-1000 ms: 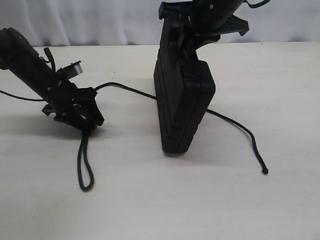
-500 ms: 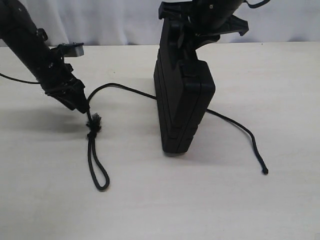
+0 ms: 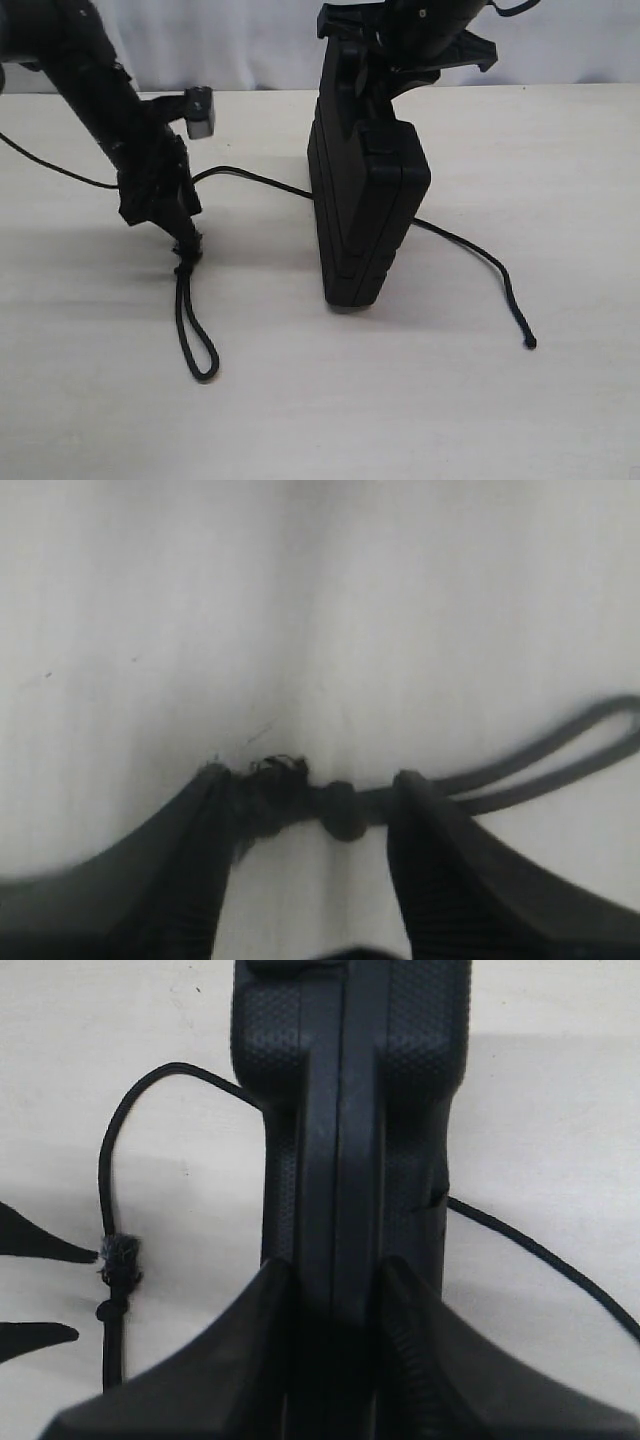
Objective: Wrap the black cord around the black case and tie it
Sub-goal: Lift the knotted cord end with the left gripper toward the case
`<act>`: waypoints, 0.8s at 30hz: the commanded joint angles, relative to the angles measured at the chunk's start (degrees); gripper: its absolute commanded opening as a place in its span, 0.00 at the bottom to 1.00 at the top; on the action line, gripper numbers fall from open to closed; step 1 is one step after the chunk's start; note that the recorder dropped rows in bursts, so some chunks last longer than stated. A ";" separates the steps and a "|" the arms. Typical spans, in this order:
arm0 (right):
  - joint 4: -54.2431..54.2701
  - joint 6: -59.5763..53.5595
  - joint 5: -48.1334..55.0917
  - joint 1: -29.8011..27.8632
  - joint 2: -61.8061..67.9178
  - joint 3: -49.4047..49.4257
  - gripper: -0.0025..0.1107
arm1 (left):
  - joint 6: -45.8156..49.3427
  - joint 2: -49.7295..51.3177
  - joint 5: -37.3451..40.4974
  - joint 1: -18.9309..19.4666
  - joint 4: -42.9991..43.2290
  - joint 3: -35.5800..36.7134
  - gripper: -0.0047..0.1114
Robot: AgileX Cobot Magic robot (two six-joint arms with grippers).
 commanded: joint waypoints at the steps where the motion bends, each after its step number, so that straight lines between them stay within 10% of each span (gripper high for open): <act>1: 0.49 -0.52 0.28 -0.06 -0.60 -0.26 0.06 | 9.69 -0.19 -1.43 -5.94 15.68 -0.17 0.42; 24: 0.49 -0.52 0.17 -0.06 -0.60 -0.26 0.06 | 11.62 7.85 -1.39 -12.34 29.31 -0.17 0.42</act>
